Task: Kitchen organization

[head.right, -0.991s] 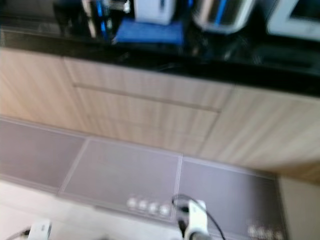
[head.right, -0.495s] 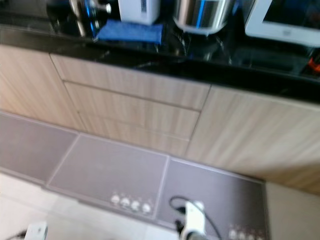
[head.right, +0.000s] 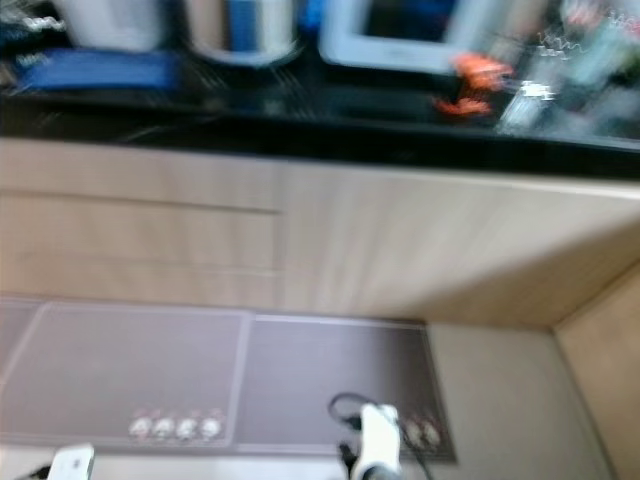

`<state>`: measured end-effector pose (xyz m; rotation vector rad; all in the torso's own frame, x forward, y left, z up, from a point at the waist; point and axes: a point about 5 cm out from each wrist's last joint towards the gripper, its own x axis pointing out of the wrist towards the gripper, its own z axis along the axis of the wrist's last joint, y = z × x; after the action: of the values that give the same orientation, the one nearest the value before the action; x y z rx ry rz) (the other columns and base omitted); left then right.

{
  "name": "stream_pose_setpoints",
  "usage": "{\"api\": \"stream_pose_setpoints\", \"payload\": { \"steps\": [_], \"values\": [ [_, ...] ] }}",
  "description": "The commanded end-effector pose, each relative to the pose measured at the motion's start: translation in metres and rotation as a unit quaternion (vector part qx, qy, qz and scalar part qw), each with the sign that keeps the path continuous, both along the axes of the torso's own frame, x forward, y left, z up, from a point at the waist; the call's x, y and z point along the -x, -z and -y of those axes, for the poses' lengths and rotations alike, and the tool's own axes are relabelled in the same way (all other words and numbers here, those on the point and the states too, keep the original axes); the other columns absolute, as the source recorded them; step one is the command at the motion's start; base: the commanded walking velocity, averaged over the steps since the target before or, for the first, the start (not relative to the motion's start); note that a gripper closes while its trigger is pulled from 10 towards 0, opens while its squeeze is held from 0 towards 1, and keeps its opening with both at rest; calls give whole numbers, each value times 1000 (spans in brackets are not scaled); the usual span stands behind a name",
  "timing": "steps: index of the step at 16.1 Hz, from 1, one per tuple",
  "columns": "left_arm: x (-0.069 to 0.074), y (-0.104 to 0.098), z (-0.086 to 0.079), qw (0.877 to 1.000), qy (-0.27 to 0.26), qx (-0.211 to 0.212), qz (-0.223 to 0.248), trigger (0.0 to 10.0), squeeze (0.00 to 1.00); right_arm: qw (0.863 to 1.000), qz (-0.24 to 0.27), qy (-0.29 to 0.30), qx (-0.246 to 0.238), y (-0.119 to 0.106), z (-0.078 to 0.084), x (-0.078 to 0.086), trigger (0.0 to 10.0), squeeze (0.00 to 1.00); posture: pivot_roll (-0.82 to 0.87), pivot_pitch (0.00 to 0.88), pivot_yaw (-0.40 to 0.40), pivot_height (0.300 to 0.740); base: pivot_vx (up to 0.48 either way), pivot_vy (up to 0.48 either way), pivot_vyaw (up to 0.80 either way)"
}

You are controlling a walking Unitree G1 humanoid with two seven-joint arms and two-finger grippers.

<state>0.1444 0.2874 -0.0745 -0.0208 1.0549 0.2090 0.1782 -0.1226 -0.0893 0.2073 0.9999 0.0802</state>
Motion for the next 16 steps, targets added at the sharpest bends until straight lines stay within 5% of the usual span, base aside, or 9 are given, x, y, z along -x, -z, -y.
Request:
{"api": "stream_pose_setpoints", "payload": {
  "steps": [1, 16],
  "values": [
    [5, 3, 4, 1000, 7, 2, -13, 10000, 0, 1000, -3, 8, 11, 0, 11, 0, 10000, 0, 32, 96, -28, 740, 0, -311, -788],
    [4, 4, 5, 1000, -4, 5, -12, 10000, 0, 1000, 6, 10, 6, -1, 12, -2, 10000, 0, 36, 96, -42, 740, 0, -310, -53]
  ]
}}
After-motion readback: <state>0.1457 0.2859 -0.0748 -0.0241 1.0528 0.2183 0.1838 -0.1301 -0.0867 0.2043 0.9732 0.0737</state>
